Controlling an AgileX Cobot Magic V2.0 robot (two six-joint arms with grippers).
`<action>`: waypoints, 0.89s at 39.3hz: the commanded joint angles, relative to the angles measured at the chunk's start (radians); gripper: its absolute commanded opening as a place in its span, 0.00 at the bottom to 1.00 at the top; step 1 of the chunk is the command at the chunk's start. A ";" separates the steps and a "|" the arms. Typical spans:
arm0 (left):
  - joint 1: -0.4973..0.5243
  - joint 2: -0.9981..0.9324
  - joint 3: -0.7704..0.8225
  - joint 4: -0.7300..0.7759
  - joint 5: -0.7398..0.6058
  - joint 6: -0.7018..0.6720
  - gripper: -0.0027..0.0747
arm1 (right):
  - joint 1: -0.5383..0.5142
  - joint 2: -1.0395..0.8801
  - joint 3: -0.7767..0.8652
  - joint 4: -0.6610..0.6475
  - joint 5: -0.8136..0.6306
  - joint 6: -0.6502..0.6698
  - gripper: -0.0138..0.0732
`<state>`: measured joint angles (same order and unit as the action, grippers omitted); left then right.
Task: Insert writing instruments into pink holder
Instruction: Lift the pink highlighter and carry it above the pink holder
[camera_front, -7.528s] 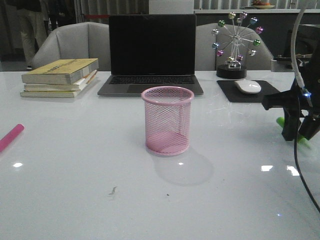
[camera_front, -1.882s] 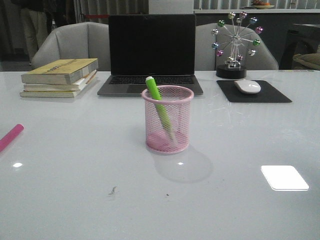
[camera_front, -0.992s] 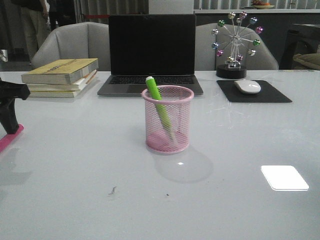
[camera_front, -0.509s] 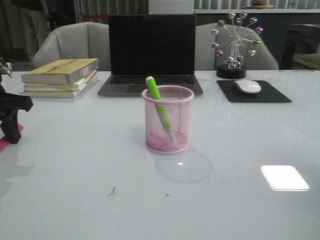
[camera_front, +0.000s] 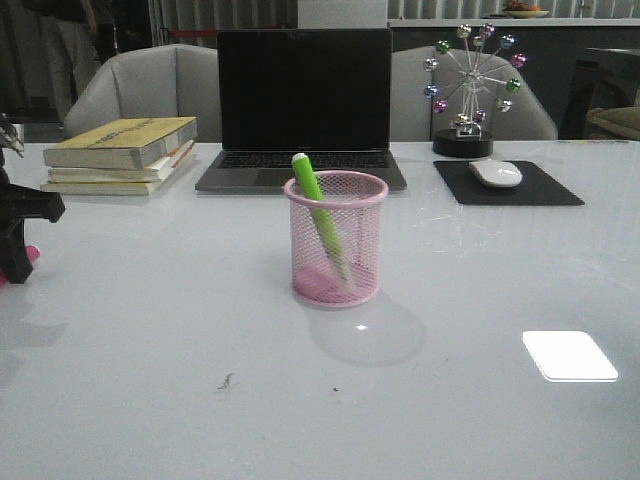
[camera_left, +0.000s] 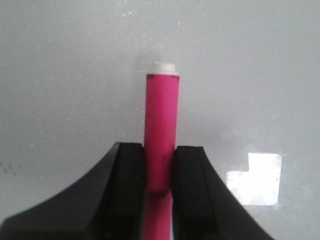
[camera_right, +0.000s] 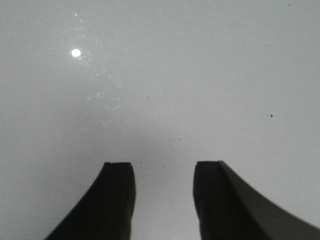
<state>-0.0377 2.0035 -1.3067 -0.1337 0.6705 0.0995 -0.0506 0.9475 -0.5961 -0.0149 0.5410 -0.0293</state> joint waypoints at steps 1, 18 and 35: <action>-0.015 -0.013 -0.002 -0.029 0.054 -0.005 0.15 | -0.006 -0.014 -0.025 -0.012 -0.051 -0.008 0.63; -0.106 -0.117 -0.082 -0.029 0.014 -0.005 0.15 | -0.006 -0.014 -0.025 -0.012 -0.032 -0.008 0.63; -0.259 -0.365 -0.086 -0.069 -0.225 -0.005 0.15 | -0.006 -0.014 -0.025 -0.012 -0.029 -0.008 0.63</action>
<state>-0.2613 1.7134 -1.3679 -0.1642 0.5377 0.0995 -0.0506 0.9475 -0.5961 -0.0149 0.5586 -0.0293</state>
